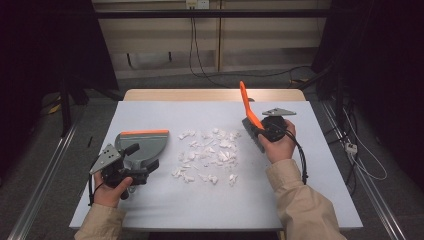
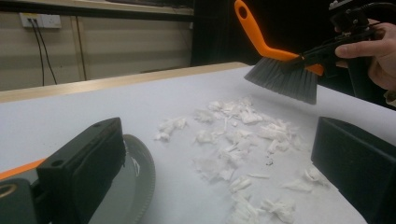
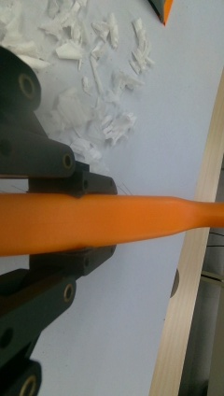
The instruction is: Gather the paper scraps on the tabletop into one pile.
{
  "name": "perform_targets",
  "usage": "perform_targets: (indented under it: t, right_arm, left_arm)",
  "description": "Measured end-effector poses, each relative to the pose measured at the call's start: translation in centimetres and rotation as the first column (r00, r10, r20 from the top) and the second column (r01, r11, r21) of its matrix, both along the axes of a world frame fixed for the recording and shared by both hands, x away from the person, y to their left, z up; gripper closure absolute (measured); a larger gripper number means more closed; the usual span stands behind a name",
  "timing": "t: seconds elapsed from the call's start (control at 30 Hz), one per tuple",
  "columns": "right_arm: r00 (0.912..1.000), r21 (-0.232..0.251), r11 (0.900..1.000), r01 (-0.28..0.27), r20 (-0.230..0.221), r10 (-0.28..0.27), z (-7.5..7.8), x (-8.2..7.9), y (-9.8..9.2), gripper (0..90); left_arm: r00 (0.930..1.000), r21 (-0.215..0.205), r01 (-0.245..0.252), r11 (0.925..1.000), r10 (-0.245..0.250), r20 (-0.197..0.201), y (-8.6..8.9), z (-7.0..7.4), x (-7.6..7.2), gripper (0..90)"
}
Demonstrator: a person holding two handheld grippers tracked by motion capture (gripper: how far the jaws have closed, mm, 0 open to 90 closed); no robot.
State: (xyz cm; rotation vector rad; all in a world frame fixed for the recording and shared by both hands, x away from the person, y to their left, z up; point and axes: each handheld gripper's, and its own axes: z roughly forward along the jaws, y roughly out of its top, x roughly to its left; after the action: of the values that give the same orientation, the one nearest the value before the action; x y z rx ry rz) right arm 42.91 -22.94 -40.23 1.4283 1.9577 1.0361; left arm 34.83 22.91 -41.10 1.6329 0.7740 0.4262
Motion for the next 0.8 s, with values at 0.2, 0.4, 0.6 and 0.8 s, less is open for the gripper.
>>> perform_targets:
  t: [0.2, 0.4, 0.6, 0.8]
  right_arm:
    - [1.0000, 0.005, 1.000, 0.001, -0.001, -0.001, -0.2, 0.5, -0.3, 70.7]
    - [1.0000, 0.007, 1.000, -0.004, 0.003, 0.004, -0.4, 0.8, -0.3, 70.7]
    - [0.9999, 0.006, 1.000, -0.010, 0.008, 0.010, -0.4, 1.4, -0.4, 70.7]
    - [0.9999, -0.001, 1.000, -0.015, 0.009, 0.015, -0.6, 2.2, -0.2, 70.7]
  left_arm:
    - [1.0000, 0.003, 0.002, 1.0000, -0.002, -0.001, -0.1, 0.0, 0.1, 2.7]
    - [1.0000, 0.001, 0.003, 1.0000, -0.003, -0.004, -0.1, 0.0, 0.0, 2.7]
    - [1.0000, 0.000, 0.000, 1.0000, 0.000, -0.005, 0.0, 0.0, 0.0, 2.7]
    - [1.0000, 0.001, -0.002, 1.0000, 0.002, -0.006, 0.0, -0.1, 0.0, 2.7]
